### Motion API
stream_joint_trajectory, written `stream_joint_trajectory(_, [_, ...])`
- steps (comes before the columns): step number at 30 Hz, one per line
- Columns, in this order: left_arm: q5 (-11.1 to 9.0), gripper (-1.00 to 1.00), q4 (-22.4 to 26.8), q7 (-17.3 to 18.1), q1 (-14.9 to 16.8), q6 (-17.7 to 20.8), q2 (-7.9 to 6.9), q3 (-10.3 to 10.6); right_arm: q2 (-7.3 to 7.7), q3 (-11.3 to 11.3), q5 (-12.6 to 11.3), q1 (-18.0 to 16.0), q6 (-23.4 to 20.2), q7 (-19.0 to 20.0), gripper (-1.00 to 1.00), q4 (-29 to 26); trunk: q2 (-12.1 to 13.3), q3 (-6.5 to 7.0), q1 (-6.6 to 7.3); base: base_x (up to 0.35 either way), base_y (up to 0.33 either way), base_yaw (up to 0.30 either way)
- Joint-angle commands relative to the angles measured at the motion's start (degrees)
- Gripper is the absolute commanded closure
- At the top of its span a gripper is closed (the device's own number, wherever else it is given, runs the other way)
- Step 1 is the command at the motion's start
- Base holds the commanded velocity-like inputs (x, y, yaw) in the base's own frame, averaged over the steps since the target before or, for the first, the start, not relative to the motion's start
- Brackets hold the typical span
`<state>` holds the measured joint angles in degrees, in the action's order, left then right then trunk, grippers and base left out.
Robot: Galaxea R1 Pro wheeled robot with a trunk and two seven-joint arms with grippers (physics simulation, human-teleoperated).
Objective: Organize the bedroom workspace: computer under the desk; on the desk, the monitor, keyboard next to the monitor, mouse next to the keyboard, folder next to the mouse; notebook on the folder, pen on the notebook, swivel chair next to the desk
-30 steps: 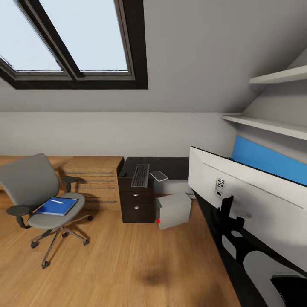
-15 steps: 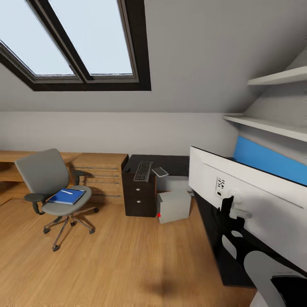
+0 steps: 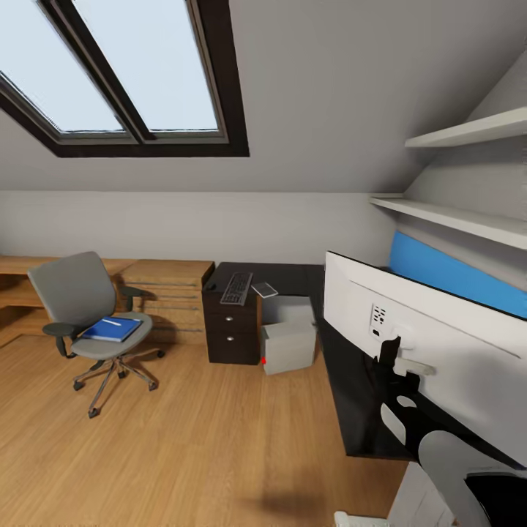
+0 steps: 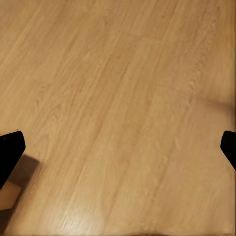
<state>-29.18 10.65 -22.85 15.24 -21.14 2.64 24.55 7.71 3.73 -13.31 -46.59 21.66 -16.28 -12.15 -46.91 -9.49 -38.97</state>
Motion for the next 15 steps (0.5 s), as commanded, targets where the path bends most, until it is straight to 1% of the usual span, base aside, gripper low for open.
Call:
stream_joint_trajectory(1, [-0.35,-1.0,-0.04,-0.35,0.05,-0.2,0.0,0.5,0.03,0.84,-0.14,-0.08,0.23,-0.26,1.0,-0.09,-0.08,-0.07,0.01,-0.084,-0.278,0.0])
stream_joint_trajectory(3, [-0.35,-1.0,-0.04,-0.36,0.05,-0.21,0.0,0.5,0.03,0.84,-0.14,-0.08,0.23,-0.25,1.0,-0.08,-0.08,-0.07,0.01,-0.055,-0.21,0.0])
stream_joint_trajectory(6, [-0.41,-1.0,-0.05,-0.35,0.05,-0.21,-0.04,0.48,0.03,0.84,-0.14,-0.08,0.23,-0.24,1.0,-0.07,-0.08,-0.07,0.01,-0.025,-0.097,0.0])
stream_joint_trajectory(15, [-0.44,-1.0,-0.06,-0.36,0.05,-0.22,-0.09,0.46,0.03,0.84,-0.19,-0.08,0.23,-0.24,1.0,-0.07,-0.08,-0.07,0.01,-0.005,-0.018,0.0])
